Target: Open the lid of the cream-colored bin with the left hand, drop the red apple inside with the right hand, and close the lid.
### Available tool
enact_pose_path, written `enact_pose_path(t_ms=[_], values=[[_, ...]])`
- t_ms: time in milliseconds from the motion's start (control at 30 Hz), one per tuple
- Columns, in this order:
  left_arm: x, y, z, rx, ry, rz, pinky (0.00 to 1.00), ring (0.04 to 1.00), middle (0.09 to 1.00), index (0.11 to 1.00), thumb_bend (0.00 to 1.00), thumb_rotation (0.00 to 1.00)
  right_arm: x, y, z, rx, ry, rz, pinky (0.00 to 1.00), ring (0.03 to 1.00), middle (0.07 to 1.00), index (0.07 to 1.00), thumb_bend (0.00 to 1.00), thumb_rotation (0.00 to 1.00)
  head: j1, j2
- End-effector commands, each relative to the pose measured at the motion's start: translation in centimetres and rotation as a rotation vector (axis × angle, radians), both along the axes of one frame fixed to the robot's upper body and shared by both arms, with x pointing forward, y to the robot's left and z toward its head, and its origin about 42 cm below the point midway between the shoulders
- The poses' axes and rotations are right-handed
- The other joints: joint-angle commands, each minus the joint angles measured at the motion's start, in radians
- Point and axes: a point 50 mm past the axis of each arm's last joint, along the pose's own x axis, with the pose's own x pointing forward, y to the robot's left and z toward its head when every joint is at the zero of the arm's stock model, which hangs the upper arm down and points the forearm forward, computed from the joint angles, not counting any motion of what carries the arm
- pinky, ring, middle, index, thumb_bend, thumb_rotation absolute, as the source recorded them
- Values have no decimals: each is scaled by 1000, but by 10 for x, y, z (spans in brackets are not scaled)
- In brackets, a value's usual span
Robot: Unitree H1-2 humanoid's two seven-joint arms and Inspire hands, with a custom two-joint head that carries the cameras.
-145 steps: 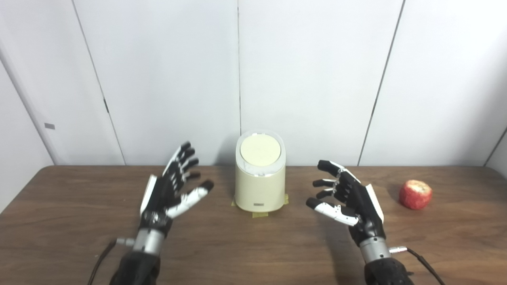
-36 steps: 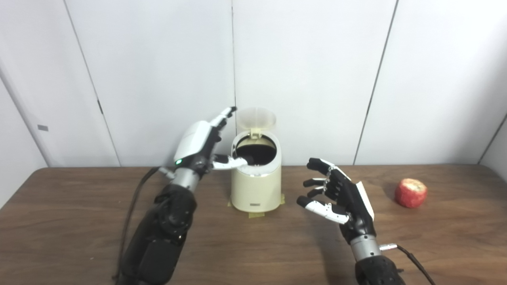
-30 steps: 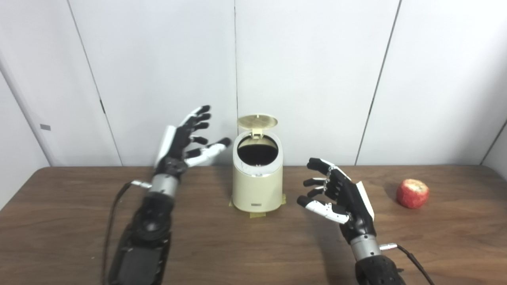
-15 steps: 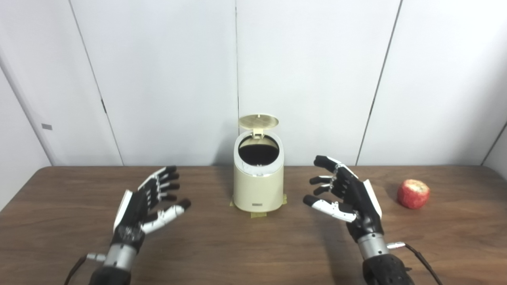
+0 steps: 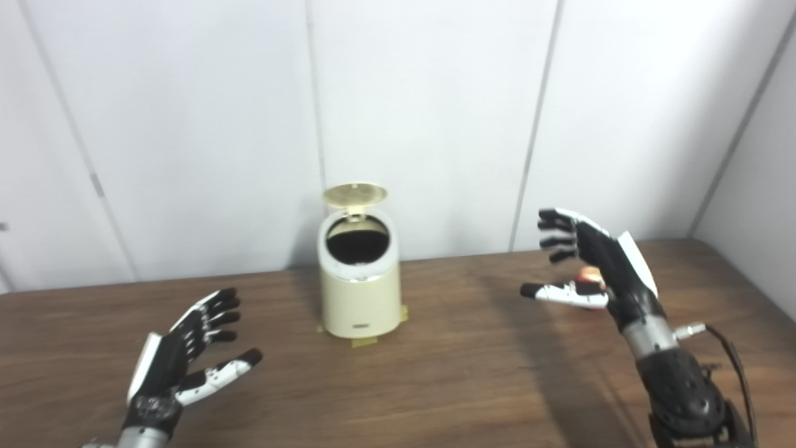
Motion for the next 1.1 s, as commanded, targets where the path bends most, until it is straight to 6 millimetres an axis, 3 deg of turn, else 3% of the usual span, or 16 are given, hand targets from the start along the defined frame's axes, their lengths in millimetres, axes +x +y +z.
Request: enact_pose_path(t_ms=[0,100,200,300,467,600,733,867,967,1067], values=[[9,7,23,37,-99,-16,723,814,834,862,731,168,5,-17,29,-89,-75,-71,582,706,779,783,823,170,-25,-7],[9,11,23,40,-101,-22,756,841,847,871,704,153,4,-35,34,-204,-74,-154,584,706,779,779,829,182,-57,-13],[12,15,22,38,-96,-33,767,848,854,882,695,123,3,-48,40,-299,-35,-232,660,780,824,789,802,164,-83,-18],[13,18,22,43,-94,-40,752,844,852,881,696,90,6,-60,45,-342,-11,-280,670,816,849,792,797,139,-108,-24],[14,20,24,37,-79,-36,722,832,842,880,708,99,14,-80,48,-351,62,-309,677,813,848,809,858,267,-140,-32],[15,22,26,33,-73,-36,730,830,840,880,685,65,20,-92,42,-338,152,-307,720,852,872,828,866,193,-152,-33],[14,21,29,36,-69,-32,729,835,844,877,672,48,24,-105,32,-337,273,-283,774,880,869,869,915,273,-157,-32],[14,20,30,36,-69,-33,737,835,840,873,674,33,27,-111,22,-334,318,-250,814,897,879,888,922,250,-161,-32],[12,18,32,29,-64,-32,744,838,843,876,673,15,32,-113,12,-353,349,-258,694,816,849,889,955,275,-162,-31],[10,17,34,23,-60,-32,744,845,850,883,662,2,37,-114,3,-407,378,-283,733,822,826,875,986,329,-162,-30]])
